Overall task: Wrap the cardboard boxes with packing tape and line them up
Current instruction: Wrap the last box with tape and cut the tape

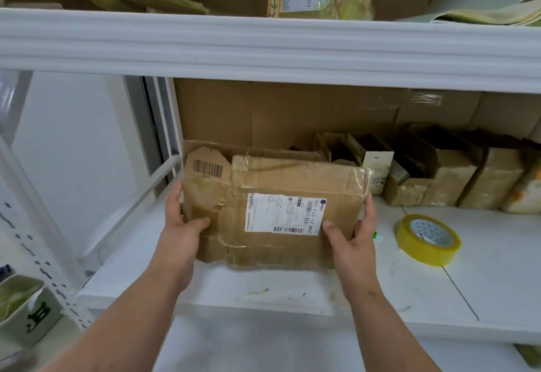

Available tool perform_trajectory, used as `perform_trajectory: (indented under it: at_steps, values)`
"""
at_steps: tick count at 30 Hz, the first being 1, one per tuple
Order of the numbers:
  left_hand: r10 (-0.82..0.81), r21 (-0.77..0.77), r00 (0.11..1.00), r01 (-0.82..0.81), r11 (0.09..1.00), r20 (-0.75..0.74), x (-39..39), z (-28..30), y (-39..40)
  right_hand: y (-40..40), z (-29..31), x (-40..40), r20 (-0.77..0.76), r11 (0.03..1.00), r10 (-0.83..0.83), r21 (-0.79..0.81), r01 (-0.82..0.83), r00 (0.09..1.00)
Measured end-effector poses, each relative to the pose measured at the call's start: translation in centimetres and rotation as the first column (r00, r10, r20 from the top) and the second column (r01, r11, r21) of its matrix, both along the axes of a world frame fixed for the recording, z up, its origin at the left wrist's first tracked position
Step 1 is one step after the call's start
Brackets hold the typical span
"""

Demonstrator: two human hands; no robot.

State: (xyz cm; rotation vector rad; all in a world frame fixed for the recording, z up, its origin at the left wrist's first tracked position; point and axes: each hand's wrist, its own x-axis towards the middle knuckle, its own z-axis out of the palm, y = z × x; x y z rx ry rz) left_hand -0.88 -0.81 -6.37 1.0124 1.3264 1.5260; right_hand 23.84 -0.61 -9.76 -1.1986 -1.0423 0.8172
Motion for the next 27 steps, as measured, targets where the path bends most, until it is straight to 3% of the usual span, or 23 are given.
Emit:
perform_trajectory:
  at_steps: [2,7,12,15,18,22,27]
  values:
    - [-0.029,-0.022,0.994,0.032,0.999,0.105,0.4,0.0,0.1,-0.3,-0.4,0.3,0.014,0.999,0.008,-0.031,-0.007,1.0]
    - [-0.16,-0.116,0.974,0.18,0.977,0.162,2.2,0.4,-0.7,-0.8,-1.0,0.1,0.085,0.998,0.022,-0.054,-0.017,0.996]
    - [-0.031,-0.096,0.997,0.024,0.995,-0.07,0.9,-0.3,-0.1,-0.9,-0.7,0.3,0.033,0.999,-0.033,0.017,0.032,0.999]
    - [0.025,-0.02,0.998,-0.026,0.999,-0.051,0.2,0.3,-0.5,-0.9,-0.1,0.2,0.011,0.999,-0.03,0.045,0.029,0.999]
    - [-0.052,0.062,0.995,0.058,0.996,-0.09,0.6,1.8,-1.0,-1.2,0.3,-0.2,0.03,0.999,-0.001,0.048,-0.001,1.0]
    - [-0.194,0.019,0.925,0.212,0.977,-0.326,0.1,1.6,-2.0,-1.1,-0.1,0.2,0.136,0.999,0.026,0.031,-0.031,0.99]
    - [-0.16,-0.009,0.957,0.163,0.987,-0.242,0.5,1.0,-3.0,-1.0,0.5,0.3,0.241,0.997,0.078,0.0,-0.08,0.967]
